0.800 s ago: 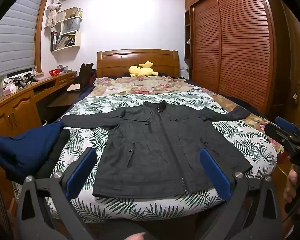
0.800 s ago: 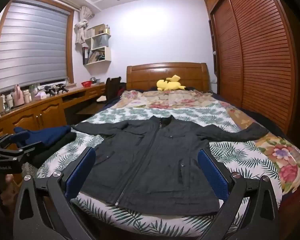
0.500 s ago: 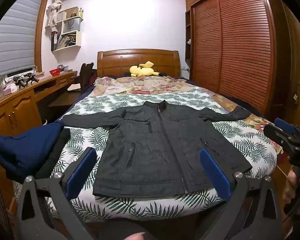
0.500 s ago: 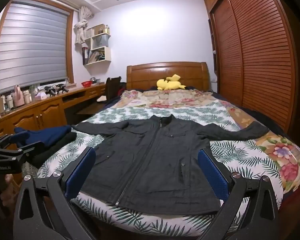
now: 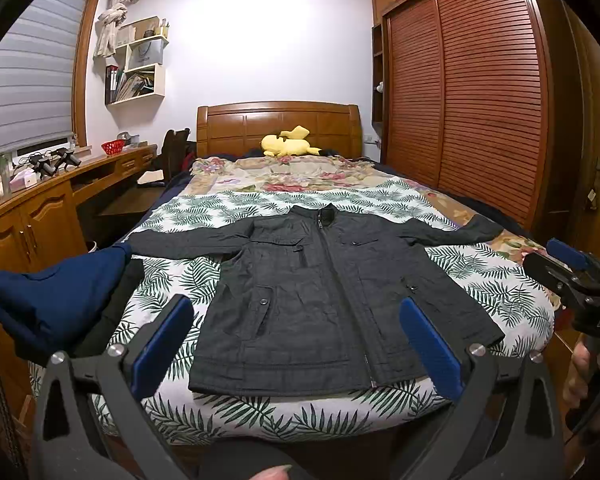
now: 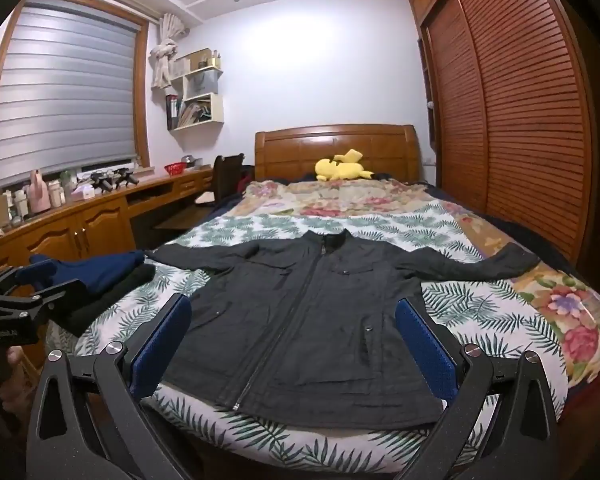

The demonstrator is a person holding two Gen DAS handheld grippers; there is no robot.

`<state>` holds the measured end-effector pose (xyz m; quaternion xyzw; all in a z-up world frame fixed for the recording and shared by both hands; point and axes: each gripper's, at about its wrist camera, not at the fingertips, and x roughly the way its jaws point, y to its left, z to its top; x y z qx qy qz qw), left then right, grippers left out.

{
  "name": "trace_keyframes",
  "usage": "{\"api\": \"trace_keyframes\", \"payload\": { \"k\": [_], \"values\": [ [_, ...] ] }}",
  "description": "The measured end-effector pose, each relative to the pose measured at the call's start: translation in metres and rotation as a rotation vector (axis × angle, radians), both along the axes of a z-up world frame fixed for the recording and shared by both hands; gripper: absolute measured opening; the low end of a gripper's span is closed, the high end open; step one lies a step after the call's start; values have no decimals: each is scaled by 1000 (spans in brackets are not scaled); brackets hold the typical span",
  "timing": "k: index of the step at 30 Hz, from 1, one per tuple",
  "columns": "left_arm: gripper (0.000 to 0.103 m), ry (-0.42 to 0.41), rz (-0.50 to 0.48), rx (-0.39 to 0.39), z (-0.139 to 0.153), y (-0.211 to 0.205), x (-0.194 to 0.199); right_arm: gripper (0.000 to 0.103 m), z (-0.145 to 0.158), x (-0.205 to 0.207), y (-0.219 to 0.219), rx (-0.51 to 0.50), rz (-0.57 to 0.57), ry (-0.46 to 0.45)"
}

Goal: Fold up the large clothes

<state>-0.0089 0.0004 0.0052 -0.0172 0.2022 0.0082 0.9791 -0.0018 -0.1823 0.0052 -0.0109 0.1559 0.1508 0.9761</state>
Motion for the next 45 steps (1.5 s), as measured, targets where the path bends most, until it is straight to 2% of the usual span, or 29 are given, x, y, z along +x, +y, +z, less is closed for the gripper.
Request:
{"api": "trace_keyframes", "payload": {
  "k": [45],
  "values": [
    [103,-43,-12,5,15,-8,-15,103,8,-5,13,-6,-3,0]
  ]
}}
